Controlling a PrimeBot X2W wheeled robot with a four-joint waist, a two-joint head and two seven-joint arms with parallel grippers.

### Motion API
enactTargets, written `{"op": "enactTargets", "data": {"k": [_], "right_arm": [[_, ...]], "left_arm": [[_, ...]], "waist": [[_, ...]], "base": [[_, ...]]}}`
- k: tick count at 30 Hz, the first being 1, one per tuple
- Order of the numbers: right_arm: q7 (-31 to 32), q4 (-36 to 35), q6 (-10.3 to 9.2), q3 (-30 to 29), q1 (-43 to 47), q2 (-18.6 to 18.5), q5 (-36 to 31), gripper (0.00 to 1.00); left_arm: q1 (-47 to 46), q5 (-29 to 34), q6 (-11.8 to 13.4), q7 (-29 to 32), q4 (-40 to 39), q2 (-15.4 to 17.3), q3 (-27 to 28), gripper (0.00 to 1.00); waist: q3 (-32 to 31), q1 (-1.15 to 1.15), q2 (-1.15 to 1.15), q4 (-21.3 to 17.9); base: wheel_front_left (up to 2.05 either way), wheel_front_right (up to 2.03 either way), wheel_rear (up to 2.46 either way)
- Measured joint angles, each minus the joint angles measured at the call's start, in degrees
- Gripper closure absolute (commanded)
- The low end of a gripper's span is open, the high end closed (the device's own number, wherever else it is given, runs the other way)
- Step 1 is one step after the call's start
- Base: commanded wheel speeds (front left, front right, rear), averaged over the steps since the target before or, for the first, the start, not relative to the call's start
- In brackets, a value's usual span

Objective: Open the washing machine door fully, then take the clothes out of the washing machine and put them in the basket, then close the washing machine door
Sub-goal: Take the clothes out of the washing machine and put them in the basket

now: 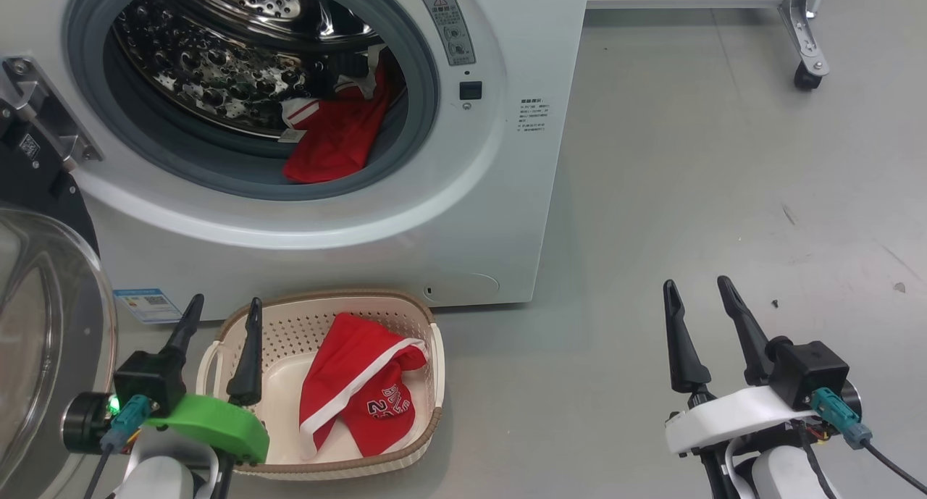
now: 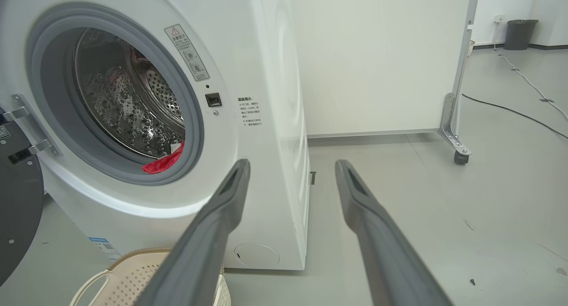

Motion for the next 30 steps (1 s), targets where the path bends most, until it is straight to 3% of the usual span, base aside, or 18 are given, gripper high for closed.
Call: {"op": "enactTargets", "data": {"k": [30], "right_arm": [[0.00, -0.73, 1.20, -0.35, 1.68, 0.05, -0.55, 0.00]], "left_arm": [[5.73, 0.27, 0.00, -0.01, -7.01, -0.60, -0.22, 0.00]], "waist": [[-0.21, 0.00, 0.00, -0.81]], "base": [[0.00, 0.00, 0.00]]}}
